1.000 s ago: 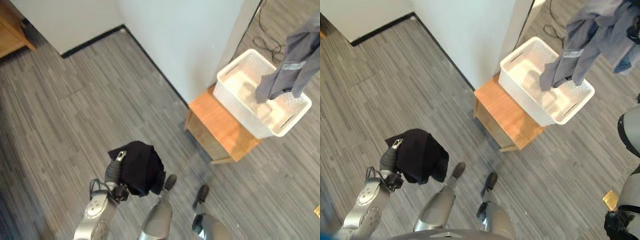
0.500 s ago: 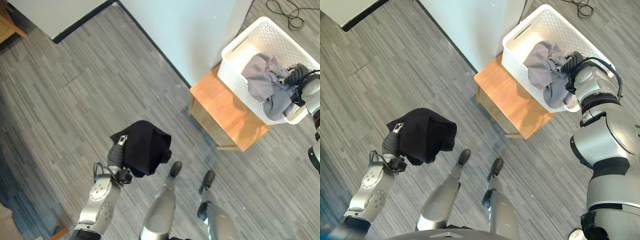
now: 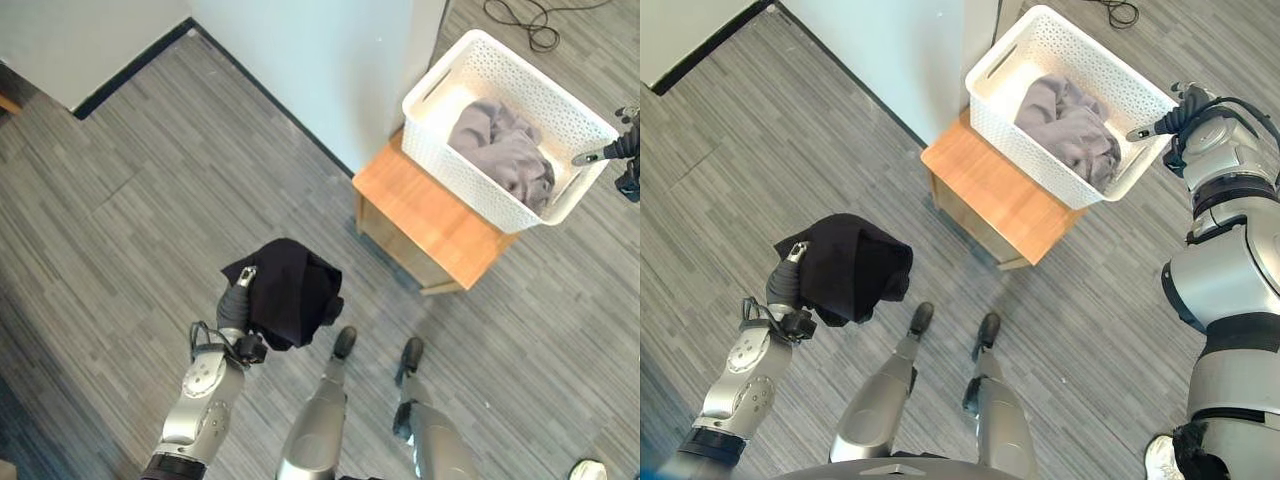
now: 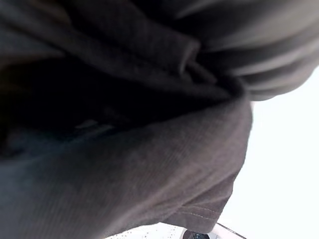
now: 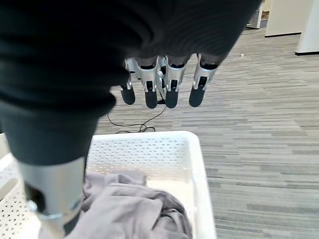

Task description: Pick up bed clothes into laundry basket.

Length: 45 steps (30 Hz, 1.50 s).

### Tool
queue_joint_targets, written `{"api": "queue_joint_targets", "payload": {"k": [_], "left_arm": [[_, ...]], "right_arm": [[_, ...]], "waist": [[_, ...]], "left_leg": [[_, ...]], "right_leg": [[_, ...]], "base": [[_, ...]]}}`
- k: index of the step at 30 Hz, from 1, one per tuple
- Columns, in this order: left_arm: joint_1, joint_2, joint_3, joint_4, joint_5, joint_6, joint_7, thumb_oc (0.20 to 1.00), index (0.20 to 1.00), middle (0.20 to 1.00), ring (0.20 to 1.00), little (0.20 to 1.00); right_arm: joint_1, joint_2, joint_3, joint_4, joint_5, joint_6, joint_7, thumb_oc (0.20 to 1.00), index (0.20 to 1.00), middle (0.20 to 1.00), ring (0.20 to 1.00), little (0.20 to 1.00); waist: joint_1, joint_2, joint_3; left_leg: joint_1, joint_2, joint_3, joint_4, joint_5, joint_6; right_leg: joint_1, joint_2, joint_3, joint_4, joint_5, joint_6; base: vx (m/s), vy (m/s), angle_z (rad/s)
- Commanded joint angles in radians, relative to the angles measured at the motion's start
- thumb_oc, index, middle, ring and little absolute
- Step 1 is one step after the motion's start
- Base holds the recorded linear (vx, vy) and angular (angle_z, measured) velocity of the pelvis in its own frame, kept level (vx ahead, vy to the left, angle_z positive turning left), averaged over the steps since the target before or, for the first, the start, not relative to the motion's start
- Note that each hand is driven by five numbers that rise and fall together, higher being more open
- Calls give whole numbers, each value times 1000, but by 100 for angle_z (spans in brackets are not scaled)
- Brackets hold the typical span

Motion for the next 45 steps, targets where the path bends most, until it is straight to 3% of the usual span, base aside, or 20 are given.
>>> {"api": "queue_joint_targets", "payload": {"k": [1,5,6,8,9,10,12,15,16,19,22,24,25,26,27,28,29,34,39,45], "left_arm": [[17,37,42,-97,-18,-69,3,200,200,200,200,200],[14,56,105,-92,-18,-88,19,200,200,200,200,200],[6,78,147,-90,-8,-99,25,200,200,200,200,200],[3,95,166,-92,-1,-103,27,200,200,200,200,200],[-26,127,202,-98,8,-115,35,200,200,200,200,200],[-26,129,201,-98,8,-115,35,200,200,200,200,200],[-95,176,222,-106,27,-127,42,200,200,200,200,200],[-181,240,208,-89,64,-118,40,200,200,200,200,200],[-185,247,199,-88,64,-118,40,200,200,200,200,200],[-285,295,153,-67,82,-115,34,200,200,200,200,200],[-390,348,93,-32,103,-98,21,200,200,200,200,200],[-422,362,77,-16,92,-93,15,200,200,200,200,200],[-518,381,1,39,61,-90,9,200,200,200,200,200],[-525,382,-6,45,60,-92,8,200,200,200,200,200],[-578,391,-51,79,37,-92,-1,200,200,200,200,200],[-663,418,-125,158,5,-77,-40,200,200,200,200,200],[-712,406,-164,221,-8,-72,-48,200,200,200,200,200],[-967,361,-329,505,-33,-51,-37,200,200,200,200,200],[-1144,287,-362,661,-49,-54,-10,200,200,200,200,200],[-1300,256,-405,779,-41,-58,-1,200,200,200,200,200]], "right_arm": [[-107,-23,82,-31,48,-16,-31,1000,1000,1000,1000,1000],[-117,-41,55,-217,171,-42,-57,1000,1000,1000,1000,1000],[-102,-81,37,-405,204,-55,-75,1000,1000,1000,1000,1000],[-69,-115,11,-523,207,-53,-78,1000,1000,1000,1000,1000],[12,-187,-68,-736,232,-67,-87,1000,1000,1000,1000,1000],[18,-188,-73,-739,231,-66,-88,1000,1000,1000,1000,1000],[197,-254,-210,-947,251,-99,-85,1000,1000,1000,1000,1000],[472,-263,-427,-1126,284,-128,-76,1000,1000,1000,1000,1000],[502,-264,-455,-1140,281,-124,-75,1000,1000,1000,1000,1000],[865,-140,-705,-1350,373,-170,-26,1000,1000,1000,1000,1000],[1200,15,-831,-1524,417,-149,64,1000,1000,1000,1000,1000],[1242,35,-828,-1534,433,-136,79,1000,1000,1000,1000,1000],[1300,86,-763,-1560,547,-125,139,1000,1000,1000,1000,1000],[1302,88,-767,-1560,549,-124,140,1000,1000,1000,1000,1000],[1333,104,-726,-1573,656,-108,192,1000,1000,1000,1000,1000],[1397,38,-661,-1655,747,-53,329,1000,1000,1000,1000,1000],[1414,24,-637,-1679,779,-41,353,1000,1000,1000,1000,1000],[1424,116,-521,-1648,841,-32,350,1000,1000,1000,1000,1000],[1430,172,-439,-1612,843,-14,360,1000,1000,1000,1000,1000],[1476,189,-379,-1598,832,20,393,1000,1000,1000,1000,1000]], "waist": [[-10,-24,-3],[-35,-38,-22],[-56,-45,-39],[-65,-48,-47],[-88,-51,-64],[-86,-53,-64],[-120,-38,-97],[-155,-22,-129],[-148,-28,-129],[-181,-15,-163],[-218,-3,-200],[-229,0,-208],[-244,2,-218],[-241,1,-218],[-246,0,-222],[-260,-1,-232],[-267,1,-236],[-305,14,-245],[-335,18,-238],[-361,16,-227]], "left_leg": [[23,-8,13,-55,15,5],[49,-5,30,-55,7,3],[64,-2,42,-55,1,3],[73,-2,48,-55,-4,3],[91,-1,58,-55,-13,3],[91,-1,59,-55,-13,3],[119,-3,70,-55,-26,6],[148,-3,78,-55,-36,9],[150,-3,77,-55,-37,9],[179,-4,90,-55,-48,11],[205,-1,108,-55,-57,12],[211,0,113,-55,-59,12],[216,2,119,-55,-58,12],[216,2,119,-55,-58,12],[217,1,120,-55,-56,11],[219,3,121,-55,-55,7],[218,4,122,-55,-53,5],[217,9,141,-55,-53,-2],[202,10,158,-55,-54,-6],[187,13,178,-55,-57,-9]], "right_leg": [[58,-12,-9,13,-108,56],[76,-8,3,13,-111,56],[88,-7,12,13,-112,55],[97,-7,16,13,-116,55],[111,-8,21,13,-120,55],[111,-8,21,13,-120,55],[137,-12,27,13,-130,57],[161,-16,34,13,-137,59],[163,-16,32,13,-138,59],[187,-21,36,13,-147,65],[209,-23,44,13,-152,70],[212,-24,47,13,-152,72],[216,-25,51,13,-150,74],[216,-26,51,13,-150,74],[218,-26,51,13,-149,75],[221,-27,50,13,-150,78],[220,-27,49,13,-150,79],[213,-28,56,13,-143,87],[192,-27,71,13,-140,93],[165,-21,89,13,-134,99]], "base": [[0,0,0],[5,-1,-1],[15,-3,-10],[21,0,-18],[20,0,-15],[36,-4,-4],[71,5,-6],[60,13,-5],[63,7,-6],[69,10,-3],[75,10,-16],[29,-2,-22],[26,-13,-27],[19,-22,-20],[27,-26,-11],[38,-29,-13],[48,-26,-11],[25,-4,-3],[13,6,-13],[20,-3,-15]]}}
